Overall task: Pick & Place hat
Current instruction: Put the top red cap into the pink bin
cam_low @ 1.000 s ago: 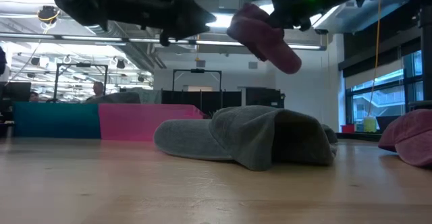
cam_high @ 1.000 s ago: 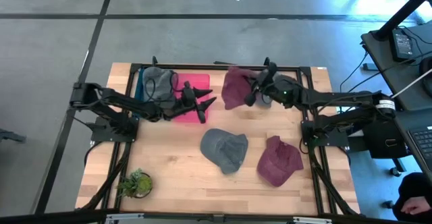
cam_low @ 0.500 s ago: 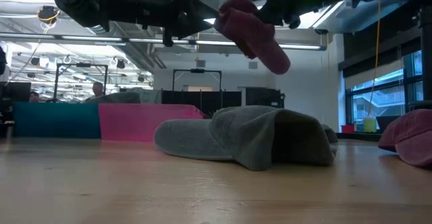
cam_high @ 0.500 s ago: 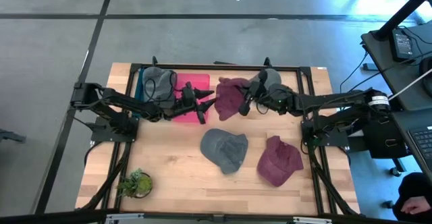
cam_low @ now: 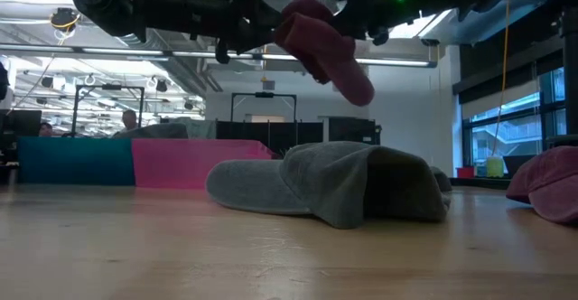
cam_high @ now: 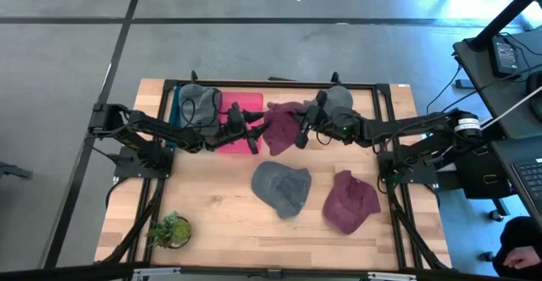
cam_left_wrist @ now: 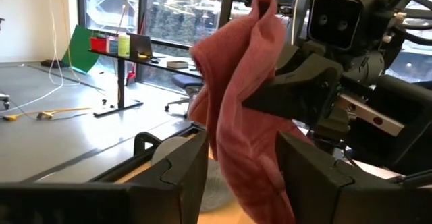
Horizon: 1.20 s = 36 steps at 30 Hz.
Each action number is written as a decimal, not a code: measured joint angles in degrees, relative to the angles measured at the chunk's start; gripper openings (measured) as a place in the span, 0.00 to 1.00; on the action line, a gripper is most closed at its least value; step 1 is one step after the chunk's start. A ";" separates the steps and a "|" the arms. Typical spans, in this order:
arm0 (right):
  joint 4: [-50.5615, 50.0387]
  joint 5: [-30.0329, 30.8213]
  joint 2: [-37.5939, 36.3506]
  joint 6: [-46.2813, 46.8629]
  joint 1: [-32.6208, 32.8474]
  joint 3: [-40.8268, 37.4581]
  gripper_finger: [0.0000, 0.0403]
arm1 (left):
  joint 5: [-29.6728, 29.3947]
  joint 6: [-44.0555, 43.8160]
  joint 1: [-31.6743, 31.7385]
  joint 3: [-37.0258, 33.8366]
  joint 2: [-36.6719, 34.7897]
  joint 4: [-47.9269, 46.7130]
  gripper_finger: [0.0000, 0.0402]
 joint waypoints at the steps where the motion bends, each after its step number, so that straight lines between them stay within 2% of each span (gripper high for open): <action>1: 0.19 -0.58 0.20 0.04 0.00 0.00 0.02 | 0.17 0.00 0.00 0.00 0.00 -0.10 0.41; 7: 1.39 -1.14 0.85 -0.16 0.00 0.00 0.02 | 2.42 0.00 0.00 0.00 -0.02 -0.22 0.29; 14: 2.26 -1.17 0.85 -0.33 0.00 0.00 0.02 | 2.83 3.39 0.00 0.00 -0.02 -0.07 0.05; 19: 1.72 -1.29 0.85 -0.35 0.00 0.00 0.02 | 3.92 3.96 0.00 0.00 -0.02 0.28 0.05; 25: -1.76 -5.02 0.85 -3.52 -0.04 0.00 0.05 | 4.15 5.84 0.00 0.00 -0.02 0.26 0.04; 28: -3.84 -6.26 0.85 -4.84 -0.04 0.00 0.12 | 4.22 6.12 0.00 0.00 -0.02 0.17 0.04; 32: -7.40 -6.05 0.38 -4.14 -0.04 0.00 0.29 | 5.63 9.54 0.04 0.97 -0.07 -0.24 0.04; 36: -16.01 1.55 -1.66 -1.08 0.00 0.00 0.44 | 6.94 13.60 0.02 3.44 -0.11 -3.97 0.04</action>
